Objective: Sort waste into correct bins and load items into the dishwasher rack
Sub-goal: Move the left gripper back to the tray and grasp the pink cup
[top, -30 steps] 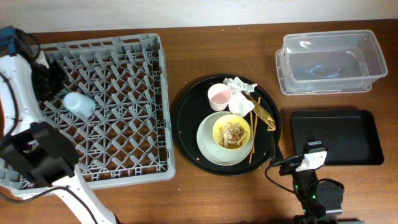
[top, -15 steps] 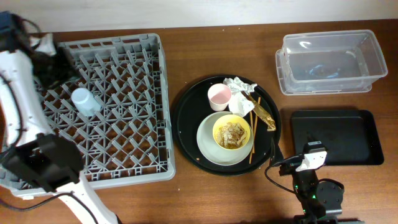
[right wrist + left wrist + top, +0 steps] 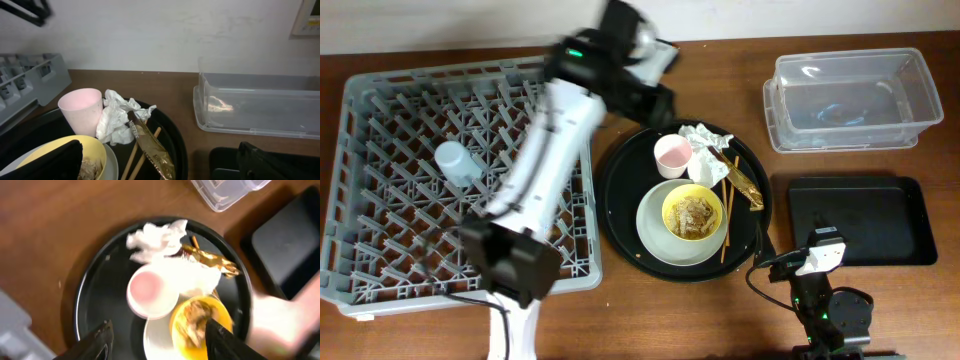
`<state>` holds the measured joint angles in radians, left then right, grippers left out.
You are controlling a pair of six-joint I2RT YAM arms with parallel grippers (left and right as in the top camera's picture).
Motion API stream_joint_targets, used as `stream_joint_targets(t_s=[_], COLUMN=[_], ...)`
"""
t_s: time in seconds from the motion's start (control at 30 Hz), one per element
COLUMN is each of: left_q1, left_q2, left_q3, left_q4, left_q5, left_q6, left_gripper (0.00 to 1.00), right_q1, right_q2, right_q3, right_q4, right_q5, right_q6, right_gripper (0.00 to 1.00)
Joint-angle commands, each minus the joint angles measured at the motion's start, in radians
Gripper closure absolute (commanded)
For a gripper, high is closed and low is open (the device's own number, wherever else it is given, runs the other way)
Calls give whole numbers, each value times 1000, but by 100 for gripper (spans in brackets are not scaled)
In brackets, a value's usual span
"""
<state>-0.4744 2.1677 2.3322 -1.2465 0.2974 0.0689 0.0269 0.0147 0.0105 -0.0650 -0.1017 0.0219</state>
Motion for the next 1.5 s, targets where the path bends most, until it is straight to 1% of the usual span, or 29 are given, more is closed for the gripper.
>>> stream_joint_targets(t_s=[0.0, 0.17, 0.2, 0.27, 0.33, 0.37, 0.5, 0.63, 1.1, 1.17, 1.33, 1.47], left_q1=[-109, -183, -189, -189, -188, -188, -190, -190, -198, -198, -185, -177], left_q2=[90, 185, 201, 218, 222, 227, 256, 274, 274, 274, 274, 274], left_q3=[5, 5, 5, 5, 5, 5, 5, 5, 5, 5, 5, 5], left_q4=[34, 69, 69, 64, 64, 60, 0, -32, -73, -68, -73, -72], left_q5=[-198, -220, -241, -259, -261, -261, -233, -234, -212, -212, -215, -215], left_q6=[34, 38, 37, 34, 34, 34, 34, 34, 35, 35, 35, 35], left_gripper=[44, 47, 49, 50, 54, 60, 60, 68, 72, 74, 82, 82], right_q1=[5, 5, 5, 5, 5, 5, 5, 5, 5, 5, 5, 5], right_q2=[-8, -8, -8, -8, -8, -8, -8, -8, -8, -8, -8, -8], right_q3=[-5, -5, -5, -5, -5, -5, -5, -5, -5, -5, -5, -5], right_q4=[-6, -6, -6, -6, -6, -6, -6, -6, -6, -6, -7, -7], right_q5=[8, 8, 8, 8, 8, 8, 8, 8, 8, 8, 8, 8], right_q6=[0, 0, 0, 0, 0, 0, 0, 0, 0, 0, 0, 0], right_gripper=[1, 1, 1, 1, 1, 1, 1, 1, 1, 1, 1, 1])
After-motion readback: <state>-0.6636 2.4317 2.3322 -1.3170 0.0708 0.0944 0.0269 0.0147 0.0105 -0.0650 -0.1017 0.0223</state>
